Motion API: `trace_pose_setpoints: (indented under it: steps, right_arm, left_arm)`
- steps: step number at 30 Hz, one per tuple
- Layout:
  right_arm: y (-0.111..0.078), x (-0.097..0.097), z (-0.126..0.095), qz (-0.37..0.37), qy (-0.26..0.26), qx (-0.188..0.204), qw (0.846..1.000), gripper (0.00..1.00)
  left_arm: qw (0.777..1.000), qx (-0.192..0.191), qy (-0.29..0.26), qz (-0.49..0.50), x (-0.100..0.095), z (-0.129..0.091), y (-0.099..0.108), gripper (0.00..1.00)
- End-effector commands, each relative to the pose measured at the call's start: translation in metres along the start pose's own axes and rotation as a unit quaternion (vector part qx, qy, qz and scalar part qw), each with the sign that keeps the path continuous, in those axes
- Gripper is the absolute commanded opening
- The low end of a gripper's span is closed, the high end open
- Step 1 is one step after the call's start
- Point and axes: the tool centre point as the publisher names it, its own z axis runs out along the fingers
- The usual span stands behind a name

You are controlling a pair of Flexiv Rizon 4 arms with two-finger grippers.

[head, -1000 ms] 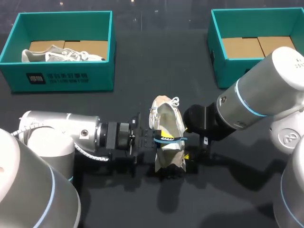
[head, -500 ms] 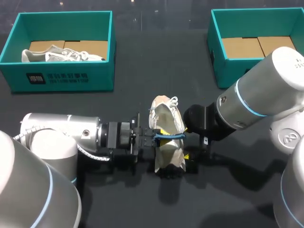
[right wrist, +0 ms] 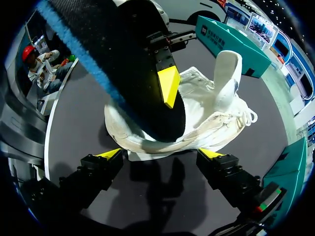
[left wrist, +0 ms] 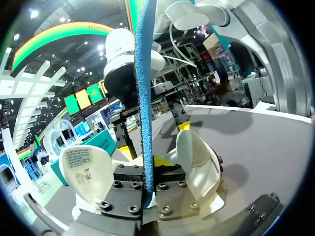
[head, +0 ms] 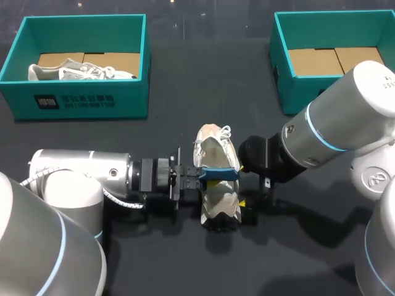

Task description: Take the shoe out of the shoebox, open the shoe tongue, remove and reinsert the insole, then place the shoe into the shoebox

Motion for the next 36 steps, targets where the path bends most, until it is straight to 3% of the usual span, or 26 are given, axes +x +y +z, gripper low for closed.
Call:
trace_pose_setpoints:
  steps: [1,11,18,21,36]
  right_arm:
    - [-0.001,0.001,0.0,0.0,-0.001,0.0,1.0,1.0]
    - [-0.001,0.001,0.0,0.0,-0.001,0.0,1.0,1.0]
    - [-0.001,0.001,0.0,0.0,-0.001,0.0,1.0,1.0]
    - [-0.001,0.001,0.0,0.0,-0.001,0.0,1.0,1.0]
    - [-0.001,0.001,0.0,0.0,-0.001,0.0,1.0,1.0]
  left_arm:
    - [1.0,0.003,0.005,0.002,-0.003,-0.001,0.009,0.0]
    - [1.0,-0.009,0.016,0.003,-0.009,-0.002,0.024,0.0]
    - [1.0,-0.003,0.016,-0.006,-0.01,-0.001,0.021,0.0]
    - [1.0,0.001,0.015,-0.007,-0.01,-0.001,0.016,0.22]
    - [1.0,0.011,0.01,0.004,-0.009,0.003,-0.002,0.32]
